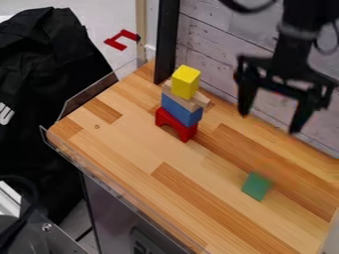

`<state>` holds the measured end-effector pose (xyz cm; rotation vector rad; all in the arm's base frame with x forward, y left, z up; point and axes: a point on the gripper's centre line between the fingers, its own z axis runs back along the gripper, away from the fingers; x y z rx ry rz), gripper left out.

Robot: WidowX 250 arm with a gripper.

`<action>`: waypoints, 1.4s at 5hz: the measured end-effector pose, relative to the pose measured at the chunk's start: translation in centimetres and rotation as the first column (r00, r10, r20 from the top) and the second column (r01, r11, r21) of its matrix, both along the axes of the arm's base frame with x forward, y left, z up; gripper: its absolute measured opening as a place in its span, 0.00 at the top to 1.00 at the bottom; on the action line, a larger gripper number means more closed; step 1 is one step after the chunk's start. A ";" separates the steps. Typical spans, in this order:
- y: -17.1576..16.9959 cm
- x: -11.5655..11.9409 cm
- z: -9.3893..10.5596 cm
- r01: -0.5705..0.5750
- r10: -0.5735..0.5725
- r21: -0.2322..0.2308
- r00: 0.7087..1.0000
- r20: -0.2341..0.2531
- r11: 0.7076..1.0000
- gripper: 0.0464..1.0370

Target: Put the green triangle from top of tower in to the right side of the table

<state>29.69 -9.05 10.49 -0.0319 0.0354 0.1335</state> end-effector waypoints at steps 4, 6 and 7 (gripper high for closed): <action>4.3 0.8 1.5 0.080 -0.079 0.051 0.997 -0.025 0.995 0.04; 4.1 -0.3 0.2 0.040 -0.042 -0.017 0.993 -0.112 0.999 0.04; 4.3 -0.3 0.2 0.022 -0.024 -0.022 0.993 -0.116 1.000 0.04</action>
